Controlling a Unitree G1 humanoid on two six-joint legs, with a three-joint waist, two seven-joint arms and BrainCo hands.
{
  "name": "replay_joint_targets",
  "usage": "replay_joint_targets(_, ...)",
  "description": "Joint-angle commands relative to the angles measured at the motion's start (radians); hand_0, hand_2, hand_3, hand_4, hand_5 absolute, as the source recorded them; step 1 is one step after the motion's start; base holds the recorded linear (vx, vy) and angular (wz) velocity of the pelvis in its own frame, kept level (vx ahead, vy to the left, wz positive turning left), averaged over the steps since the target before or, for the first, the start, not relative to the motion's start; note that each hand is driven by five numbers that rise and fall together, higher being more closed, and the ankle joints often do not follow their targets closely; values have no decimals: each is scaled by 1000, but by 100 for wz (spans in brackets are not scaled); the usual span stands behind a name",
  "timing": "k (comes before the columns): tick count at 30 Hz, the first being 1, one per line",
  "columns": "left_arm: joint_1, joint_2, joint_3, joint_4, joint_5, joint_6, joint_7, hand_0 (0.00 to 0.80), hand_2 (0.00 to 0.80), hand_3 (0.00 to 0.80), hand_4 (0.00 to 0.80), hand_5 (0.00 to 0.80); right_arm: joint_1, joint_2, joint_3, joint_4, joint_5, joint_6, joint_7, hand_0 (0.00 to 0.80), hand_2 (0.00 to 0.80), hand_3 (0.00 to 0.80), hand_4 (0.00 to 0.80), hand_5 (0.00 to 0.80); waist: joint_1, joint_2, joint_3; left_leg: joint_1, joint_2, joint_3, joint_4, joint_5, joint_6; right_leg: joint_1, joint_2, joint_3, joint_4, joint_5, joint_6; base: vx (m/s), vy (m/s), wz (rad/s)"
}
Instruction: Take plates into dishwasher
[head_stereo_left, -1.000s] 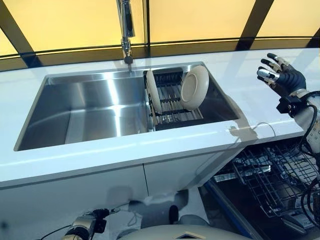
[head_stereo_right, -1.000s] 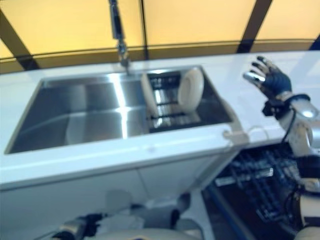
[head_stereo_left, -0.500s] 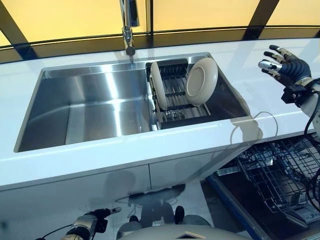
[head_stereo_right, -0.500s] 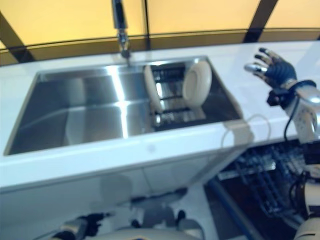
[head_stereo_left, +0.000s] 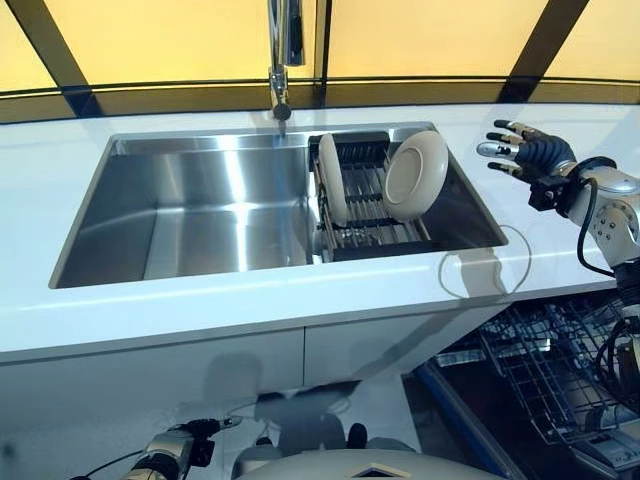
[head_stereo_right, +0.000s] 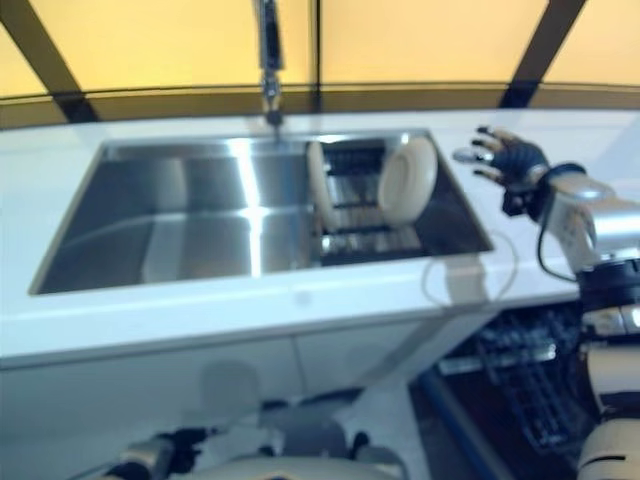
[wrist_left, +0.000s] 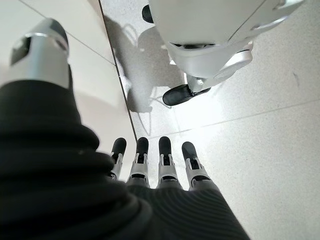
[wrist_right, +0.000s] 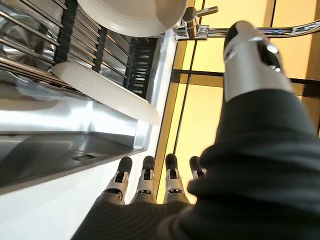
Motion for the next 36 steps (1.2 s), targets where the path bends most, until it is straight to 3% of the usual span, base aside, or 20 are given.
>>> replay_joint_targets(1,-45,37,-55,49,-14,3,-3,0,0,0,0,0,-157,25,42,90,13,-11,5,0,0,0,0,0,21,-3,-36,-48,-19,1,33,-24,24,20,-28,-18,68,-90,59,32,-5,1)
replay_joint_targets(11,-47,38,-58,58,-11,6,-3,0,0,0,0,0,-143,58,42,138,6,20,-87,0,0,0,0,0,23,4,-35,-45,-16,2,30,-24,22,28,-28,-19,66,-95,58,11,-6,3)
replay_joint_targets(17,-65,26,-70,53,-38,15,9,0,0,0,0,0,-97,159,4,117,29,10,-459,0,0,0,0,0,12,18,-25,-39,-18,4,34,-27,24,29,-27,-1,67,-94,58,0,0,0)
replay_joint_targets(21,-85,16,-85,48,-59,26,6,0,0,0,0,0,-71,259,14,83,41,-14,-576,0,0,0,0,0,9,31,-18,-37,-17,2,35,-26,26,31,-27,7,65,-94,55,1,27,-2)
replay_joint_targets(27,-106,12,-88,49,-70,46,4,0,0,0,0,0,-74,326,49,68,27,0,-605,0,0,0,0,0,10,40,-17,-35,-15,2,34,-25,26,34,-30,7,63,-95,53,-1,5,0)
replay_joint_targets(36,-118,6,-86,46,-75,70,13,0,0,0,0,0,-76,354,84,64,13,32,-568,0,0,0,0,0,10,40,-15,-35,-17,1,37,-27,26,30,-35,6,72,-98,54,0,0,0)
